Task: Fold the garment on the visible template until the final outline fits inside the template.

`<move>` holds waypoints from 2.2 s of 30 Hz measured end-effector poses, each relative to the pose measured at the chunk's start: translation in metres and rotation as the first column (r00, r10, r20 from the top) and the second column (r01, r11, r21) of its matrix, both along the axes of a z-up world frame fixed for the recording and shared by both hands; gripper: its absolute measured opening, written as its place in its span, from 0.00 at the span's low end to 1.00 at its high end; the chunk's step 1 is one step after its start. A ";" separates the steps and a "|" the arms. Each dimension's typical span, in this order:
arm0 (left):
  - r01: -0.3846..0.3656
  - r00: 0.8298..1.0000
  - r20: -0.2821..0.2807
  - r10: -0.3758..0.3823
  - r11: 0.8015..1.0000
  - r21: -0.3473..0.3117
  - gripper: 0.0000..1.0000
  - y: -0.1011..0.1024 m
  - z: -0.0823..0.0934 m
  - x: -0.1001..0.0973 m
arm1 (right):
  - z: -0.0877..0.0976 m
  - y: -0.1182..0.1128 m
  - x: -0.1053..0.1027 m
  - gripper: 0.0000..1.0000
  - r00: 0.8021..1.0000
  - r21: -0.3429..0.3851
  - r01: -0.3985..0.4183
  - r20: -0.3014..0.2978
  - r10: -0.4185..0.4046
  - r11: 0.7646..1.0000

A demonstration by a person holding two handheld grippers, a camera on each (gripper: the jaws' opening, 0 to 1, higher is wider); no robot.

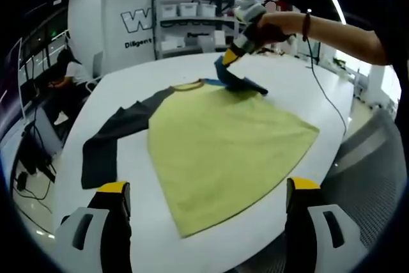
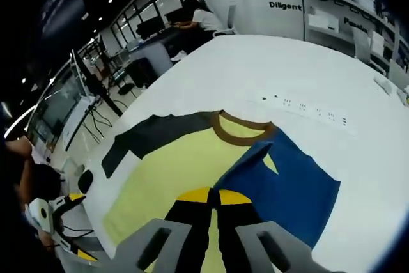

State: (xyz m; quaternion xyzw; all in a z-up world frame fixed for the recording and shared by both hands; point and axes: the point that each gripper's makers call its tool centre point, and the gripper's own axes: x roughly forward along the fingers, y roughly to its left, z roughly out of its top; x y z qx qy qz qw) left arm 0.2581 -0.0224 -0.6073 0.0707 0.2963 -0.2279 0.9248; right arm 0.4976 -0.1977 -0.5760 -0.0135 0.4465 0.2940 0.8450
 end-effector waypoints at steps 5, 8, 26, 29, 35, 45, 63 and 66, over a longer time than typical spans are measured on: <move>-0.001 1.000 0.001 0.001 1.000 -0.002 0.97 0.000 0.000 0.000 | 0.002 0.021 -0.002 0.00 1.000 0.008 -0.026 0.003 0.026 1.000; -0.004 1.000 -0.001 0.004 1.000 -0.003 0.97 0.001 -0.001 0.000 | 0.004 0.035 -0.005 0.00 0.999 0.017 -0.048 0.005 0.047 0.999; -0.011 1.000 -0.002 0.011 1.000 0.002 0.97 0.002 0.000 0.000 | -0.001 0.084 -0.026 0.00 0.988 -0.013 -0.152 0.021 0.153 0.988; -0.011 1.000 -0.003 0.011 1.000 0.001 0.97 0.001 0.000 0.000 | -0.005 0.088 -0.029 0.00 0.986 -0.027 -0.165 0.029 0.166 0.986; -0.012 1.000 -0.002 0.012 1.000 0.001 0.96 0.001 0.000 0.000 | -0.005 0.099 -0.031 0.00 0.977 -0.048 -0.202 0.065 0.204 0.978; -0.011 1.000 -0.003 0.011 1.000 0.001 0.96 0.002 -0.001 0.000 | -0.015 0.114 -0.037 0.00 0.944 -0.152 -0.285 0.127 0.304 0.946; -0.012 1.000 0.003 0.012 1.000 0.007 0.96 0.003 0.000 0.001 | -0.070 0.130 -0.054 0.00 0.888 -0.257 -0.397 0.135 0.440 0.881; -0.014 1.000 0.003 0.013 1.000 0.010 0.96 0.003 0.000 0.001 | -0.073 0.130 -0.054 0.00 0.894 -0.243 -0.388 0.135 0.427 0.889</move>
